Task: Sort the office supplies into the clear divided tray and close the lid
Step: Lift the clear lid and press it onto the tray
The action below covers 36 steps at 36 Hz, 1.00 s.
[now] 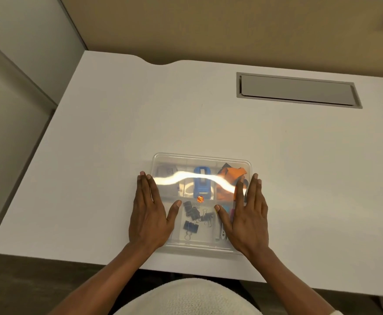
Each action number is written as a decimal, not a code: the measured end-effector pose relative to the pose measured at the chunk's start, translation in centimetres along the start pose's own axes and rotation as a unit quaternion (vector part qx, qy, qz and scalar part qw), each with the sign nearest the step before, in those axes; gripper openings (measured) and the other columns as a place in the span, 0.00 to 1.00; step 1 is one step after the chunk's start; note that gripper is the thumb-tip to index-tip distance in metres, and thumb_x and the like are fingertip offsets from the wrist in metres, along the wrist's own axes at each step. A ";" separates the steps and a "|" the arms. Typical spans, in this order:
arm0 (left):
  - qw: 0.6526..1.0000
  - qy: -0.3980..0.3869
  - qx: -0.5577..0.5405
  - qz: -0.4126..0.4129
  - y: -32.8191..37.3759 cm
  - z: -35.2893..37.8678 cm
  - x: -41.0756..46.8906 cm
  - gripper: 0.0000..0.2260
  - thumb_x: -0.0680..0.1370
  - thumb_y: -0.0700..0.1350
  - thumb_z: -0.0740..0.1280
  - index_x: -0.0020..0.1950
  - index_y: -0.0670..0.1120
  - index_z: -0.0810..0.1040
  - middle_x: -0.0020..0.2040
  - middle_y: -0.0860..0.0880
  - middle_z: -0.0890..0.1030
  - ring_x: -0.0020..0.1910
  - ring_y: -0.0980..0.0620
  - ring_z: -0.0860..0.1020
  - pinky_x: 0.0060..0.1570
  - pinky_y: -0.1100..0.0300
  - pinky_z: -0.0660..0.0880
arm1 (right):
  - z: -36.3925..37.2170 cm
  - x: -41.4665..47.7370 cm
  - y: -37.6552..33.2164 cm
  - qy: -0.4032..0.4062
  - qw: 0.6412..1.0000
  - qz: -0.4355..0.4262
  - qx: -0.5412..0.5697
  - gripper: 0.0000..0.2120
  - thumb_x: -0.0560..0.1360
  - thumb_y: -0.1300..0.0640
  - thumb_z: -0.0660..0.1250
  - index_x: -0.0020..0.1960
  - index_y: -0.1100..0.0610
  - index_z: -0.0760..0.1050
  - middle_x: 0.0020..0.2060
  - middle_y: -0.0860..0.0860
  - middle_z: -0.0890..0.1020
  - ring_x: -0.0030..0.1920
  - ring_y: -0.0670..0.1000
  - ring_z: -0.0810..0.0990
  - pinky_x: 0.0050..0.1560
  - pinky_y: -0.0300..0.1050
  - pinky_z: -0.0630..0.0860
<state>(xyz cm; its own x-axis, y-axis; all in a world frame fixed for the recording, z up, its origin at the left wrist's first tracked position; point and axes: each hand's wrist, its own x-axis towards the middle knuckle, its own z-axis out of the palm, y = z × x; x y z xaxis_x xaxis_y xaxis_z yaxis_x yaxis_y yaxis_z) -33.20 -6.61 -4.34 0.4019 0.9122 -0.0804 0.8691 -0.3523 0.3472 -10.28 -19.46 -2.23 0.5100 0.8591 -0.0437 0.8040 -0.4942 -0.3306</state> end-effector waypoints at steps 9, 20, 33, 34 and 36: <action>0.993 0.009 0.030 0.113 -0.4 -0.5 1.6 0.40 0.82 0.64 0.56 0.85 0.43 0.44 0.86 0.45 0.45 0.85 0.46 0.46 0.82 0.55 0.38 | 0.4 0.4 0.5 0.003 0.999 -0.037 -0.001 0.46 0.79 0.31 0.54 0.83 0.60 0.42 0.83 0.57 0.43 0.83 0.58 0.43 0.80 0.62 0.58; 0.991 -0.033 0.034 0.127 -0.8 -1.6 2.7 0.45 0.79 0.73 0.50 0.85 0.44 0.44 0.86 0.45 0.46 0.84 0.45 0.50 0.79 0.50 0.52 | -0.1 0.6 0.0 -0.003 0.999 -0.039 -0.002 0.50 0.77 0.27 0.54 0.83 0.59 0.39 0.83 0.57 0.41 0.83 0.58 0.41 0.80 0.61 0.56; 0.983 -0.056 0.015 0.176 -1.3 -2.4 5.0 0.50 0.77 0.74 0.60 0.85 0.44 0.42 0.86 0.45 0.43 0.85 0.45 0.44 0.80 0.54 0.41 | 0.3 0.6 0.3 0.011 0.999 -0.042 -0.019 0.51 0.77 0.27 0.54 0.83 0.60 0.41 0.83 0.58 0.42 0.83 0.59 0.42 0.80 0.62 0.55; 0.982 -0.054 0.021 0.179 -1.3 -2.4 5.0 0.50 0.77 0.74 0.59 0.85 0.44 0.42 0.86 0.45 0.43 0.85 0.45 0.44 0.80 0.55 0.40 | 0.3 0.6 0.2 0.011 0.999 -0.042 -0.019 0.51 0.77 0.27 0.54 0.83 0.60 0.41 0.83 0.58 0.42 0.83 0.59 0.42 0.80 0.62 0.55; 0.981 -0.050 0.041 0.183 -1.2 -2.5 5.0 0.50 0.77 0.74 0.58 0.84 0.44 0.41 0.85 0.45 0.42 0.84 0.45 0.43 0.80 0.55 0.40 | 0.3 0.7 0.2 0.004 0.999 -0.043 -0.019 0.51 0.77 0.26 0.54 0.83 0.60 0.41 0.83 0.58 0.42 0.83 0.59 0.42 0.80 0.62 0.55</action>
<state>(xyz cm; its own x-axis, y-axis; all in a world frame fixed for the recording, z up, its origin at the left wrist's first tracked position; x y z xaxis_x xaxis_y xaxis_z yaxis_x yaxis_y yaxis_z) -32.97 -1.13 -2.84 0.7149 0.6969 -0.0573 0.6791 -0.6723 0.2947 -9.85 -18.93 -2.65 0.4419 0.8970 -0.0085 0.8553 -0.4242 -0.2975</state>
